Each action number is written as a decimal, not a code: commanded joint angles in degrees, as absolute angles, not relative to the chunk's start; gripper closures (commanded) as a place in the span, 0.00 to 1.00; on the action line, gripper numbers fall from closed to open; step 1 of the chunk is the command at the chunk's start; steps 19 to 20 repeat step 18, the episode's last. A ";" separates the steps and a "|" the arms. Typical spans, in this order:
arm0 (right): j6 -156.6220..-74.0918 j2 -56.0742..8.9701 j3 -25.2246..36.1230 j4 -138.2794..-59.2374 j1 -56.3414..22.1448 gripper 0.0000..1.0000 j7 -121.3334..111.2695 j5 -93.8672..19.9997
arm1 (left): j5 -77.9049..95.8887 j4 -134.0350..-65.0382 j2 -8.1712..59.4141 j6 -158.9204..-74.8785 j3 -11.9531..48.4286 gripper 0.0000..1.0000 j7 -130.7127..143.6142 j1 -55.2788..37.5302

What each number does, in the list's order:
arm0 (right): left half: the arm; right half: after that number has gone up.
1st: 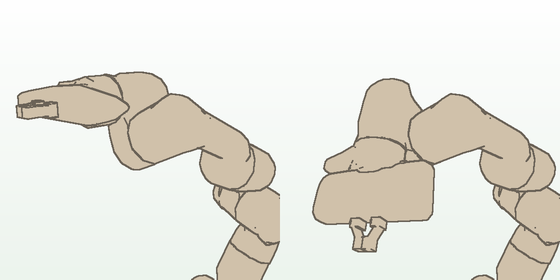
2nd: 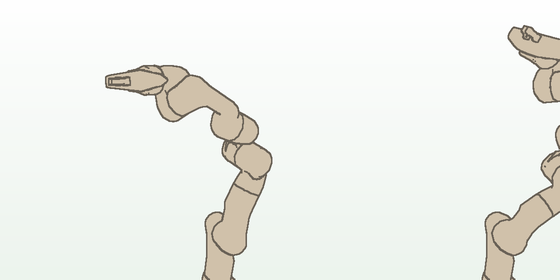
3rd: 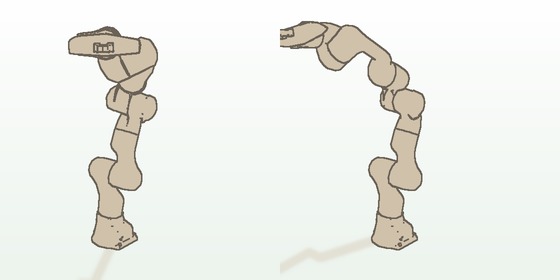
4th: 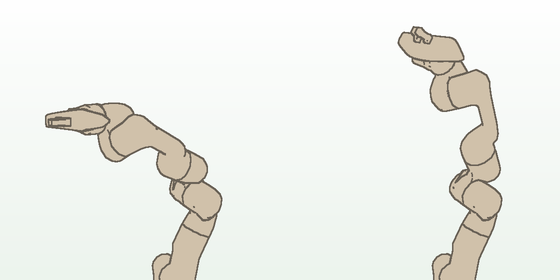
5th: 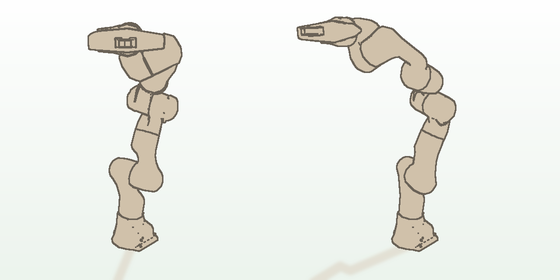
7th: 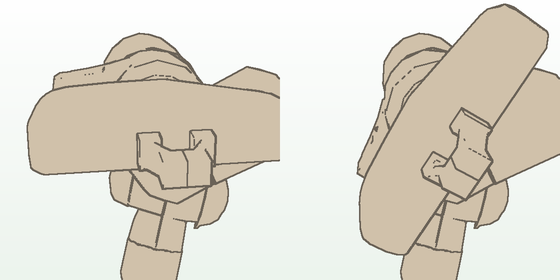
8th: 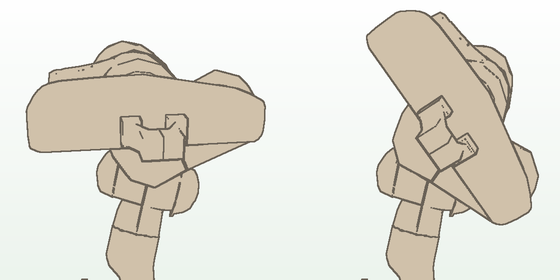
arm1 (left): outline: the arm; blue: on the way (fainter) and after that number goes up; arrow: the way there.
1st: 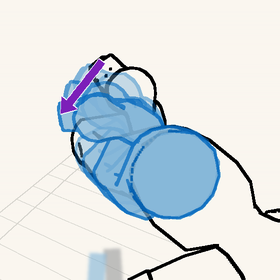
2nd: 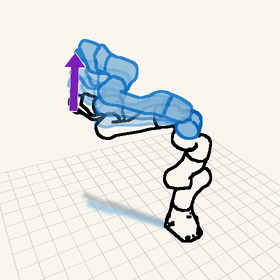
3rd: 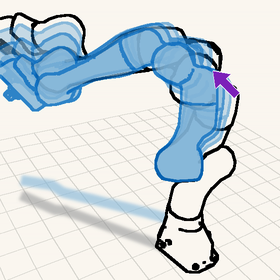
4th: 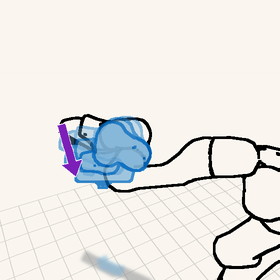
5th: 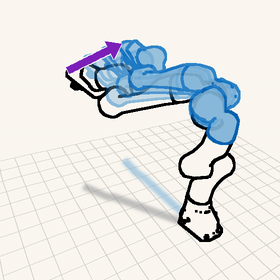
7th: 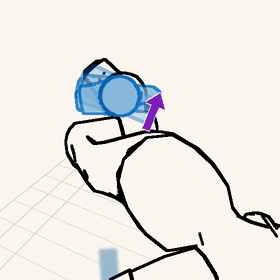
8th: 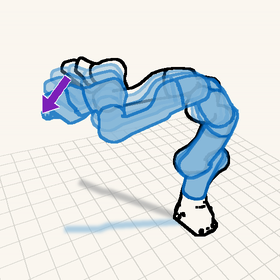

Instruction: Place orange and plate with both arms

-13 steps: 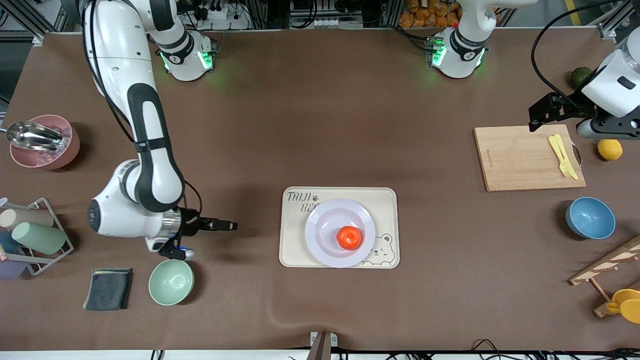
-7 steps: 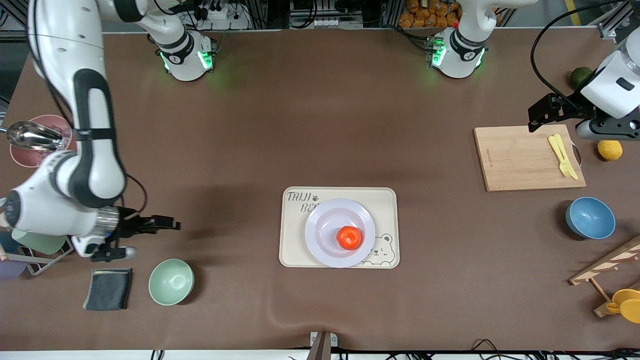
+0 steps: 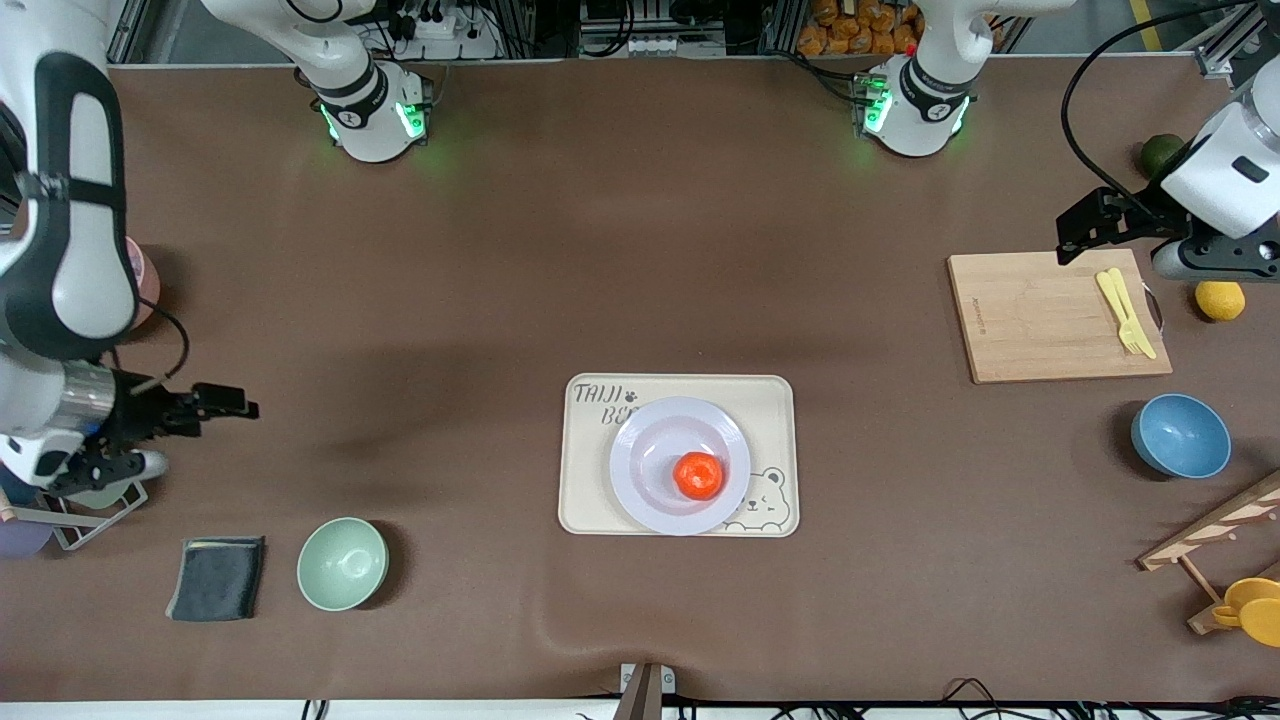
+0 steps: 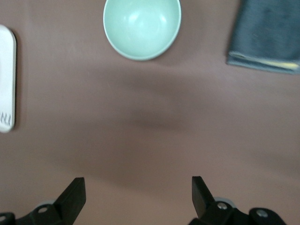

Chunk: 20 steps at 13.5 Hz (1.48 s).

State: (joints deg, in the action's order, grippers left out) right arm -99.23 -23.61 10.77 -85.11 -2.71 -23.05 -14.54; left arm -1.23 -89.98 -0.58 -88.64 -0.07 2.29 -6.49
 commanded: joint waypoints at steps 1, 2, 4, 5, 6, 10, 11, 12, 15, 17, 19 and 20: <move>-92.14 -16.37 2.65 -85.09 2.73 0.00 -13.66 -7.48 | 0.00 -88.95 -0.26 -88.15 0.00 0.00 2.28 -6.24; -89.76 -14.61 2.46 -83.95 1.94 0.00 -10.32 -6.51 | 0.00 -88.95 -0.35 -88.15 0.00 0.00 2.20 -6.24; -89.47 -10.30 2.46 -83.41 1.14 0.00 -8.00 -3.27 | 0.00 -88.95 -0.35 -88.15 0.00 0.00 2.20 -6.24; -89.39 -8.11 2.29 -83.67 1.23 0.00 -8.00 -2.99 | 0.00 -88.95 -0.35 -88.15 0.00 0.00 2.11 -6.15; -88.86 -6.78 2.37 -83.67 1.23 0.00 -8.00 -2.81 | 0.00 -88.95 -0.35 -88.15 0.00 0.00 2.11 -6.15; -87.37 -3.43 2.46 -84.29 1.67 0.00 -9.31 -1.14 | 0.00 -88.94 -0.35 -88.15 0.00 0.00 1.94 -6.24; -87.36 -2.91 2.46 -84.64 2.28 0.00 -11.06 -1.14 | 0.00 -88.95 -0.44 -88.15 0.00 0.00 1.93 -6.24; -87.45 -2.47 2.46 -84.90 2.20 0.00 -11.25 -1.14 | 0.00 -88.95 -0.44 -88.07 0.00 0.00 1.93 -6.24; -87.54 -2.02 2.37 -84.99 2.02 0.00 -11.25 -1.14 | -0.09 -88.95 -0.44 -88.15 0.00 0.00 1.85 -6.24; -87.28 -1.93 2.46 -84.99 2.20 0.00 -11.16 -1.14 | -0.09 -88.86 -0.44 -88.07 0.00 0.00 1.85 -6.24; -87.28 -1.93 2.46 -84.99 2.11 0.00 -11.25 -1.14 | -0.09 -88.86 -0.44 -88.15 0.00 0.00 1.93 -6.24; -87.28 -1.93 2.46 -84.99 2.11 0.00 -11.25 -1.14 | -0.09 -88.86 -0.44 -88.15 0.00 0.00 1.93 -6.24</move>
